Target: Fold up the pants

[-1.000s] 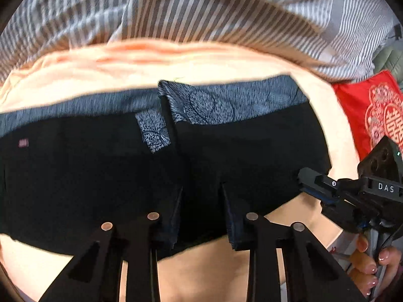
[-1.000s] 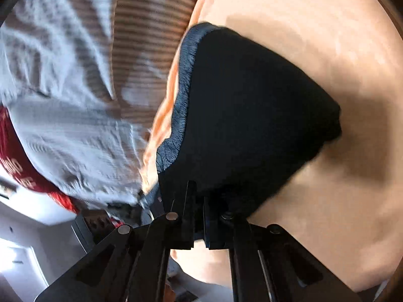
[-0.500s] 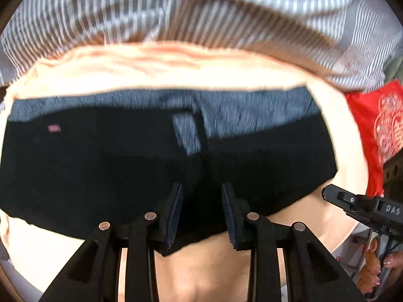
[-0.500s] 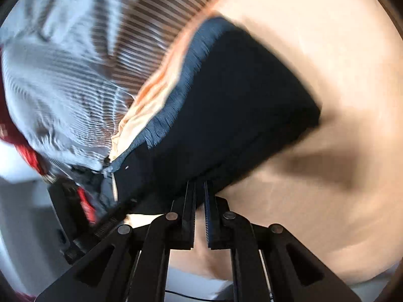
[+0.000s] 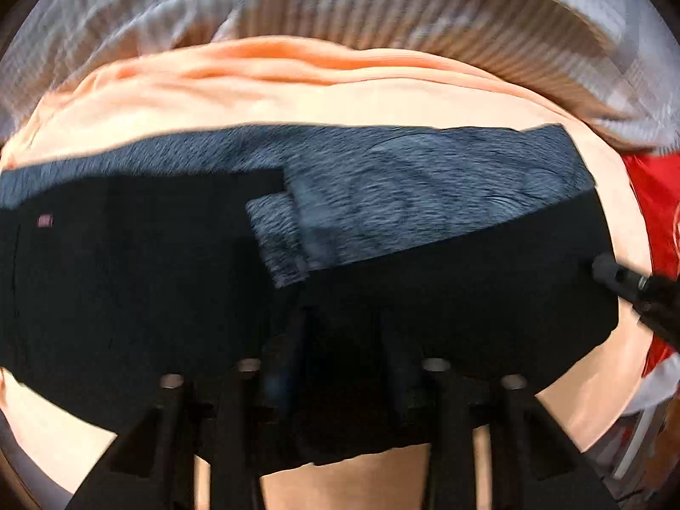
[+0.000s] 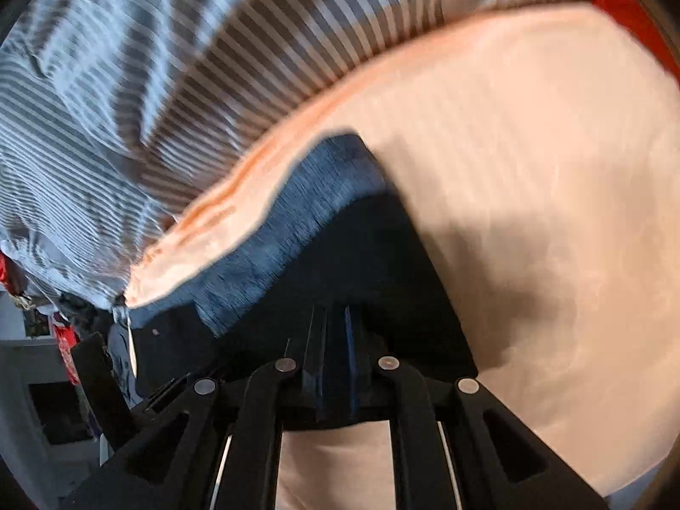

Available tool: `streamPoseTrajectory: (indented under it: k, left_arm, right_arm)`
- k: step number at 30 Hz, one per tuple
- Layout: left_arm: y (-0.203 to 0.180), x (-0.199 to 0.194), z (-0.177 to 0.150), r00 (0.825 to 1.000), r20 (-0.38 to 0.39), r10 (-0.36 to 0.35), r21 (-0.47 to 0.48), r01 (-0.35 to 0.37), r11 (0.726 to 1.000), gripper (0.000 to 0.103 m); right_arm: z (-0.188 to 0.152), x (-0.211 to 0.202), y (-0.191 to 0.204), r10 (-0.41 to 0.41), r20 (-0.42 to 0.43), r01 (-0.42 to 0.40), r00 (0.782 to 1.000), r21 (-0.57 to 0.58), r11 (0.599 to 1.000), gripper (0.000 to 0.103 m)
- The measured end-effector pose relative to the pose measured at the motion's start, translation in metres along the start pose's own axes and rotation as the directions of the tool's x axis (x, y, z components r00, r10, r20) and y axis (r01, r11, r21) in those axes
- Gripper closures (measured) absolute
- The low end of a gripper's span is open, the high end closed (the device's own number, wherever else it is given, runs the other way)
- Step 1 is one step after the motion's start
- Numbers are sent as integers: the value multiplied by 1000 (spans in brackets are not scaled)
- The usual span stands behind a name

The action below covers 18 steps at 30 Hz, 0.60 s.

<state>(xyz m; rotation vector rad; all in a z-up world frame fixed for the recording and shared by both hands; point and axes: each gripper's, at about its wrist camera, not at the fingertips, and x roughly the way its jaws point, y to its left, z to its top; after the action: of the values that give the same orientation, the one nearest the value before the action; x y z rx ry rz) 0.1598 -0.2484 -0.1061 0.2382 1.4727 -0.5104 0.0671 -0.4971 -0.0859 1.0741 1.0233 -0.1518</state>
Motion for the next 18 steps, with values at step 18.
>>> streamPoseTrajectory:
  k: [18]
  left_arm:
    - [17, -14, -22, 998, 16, 54, -194, -49, 980, 20]
  right_arm:
    - [-3, 18, 2, -38, -62, 29, 997, -140, 990, 94]
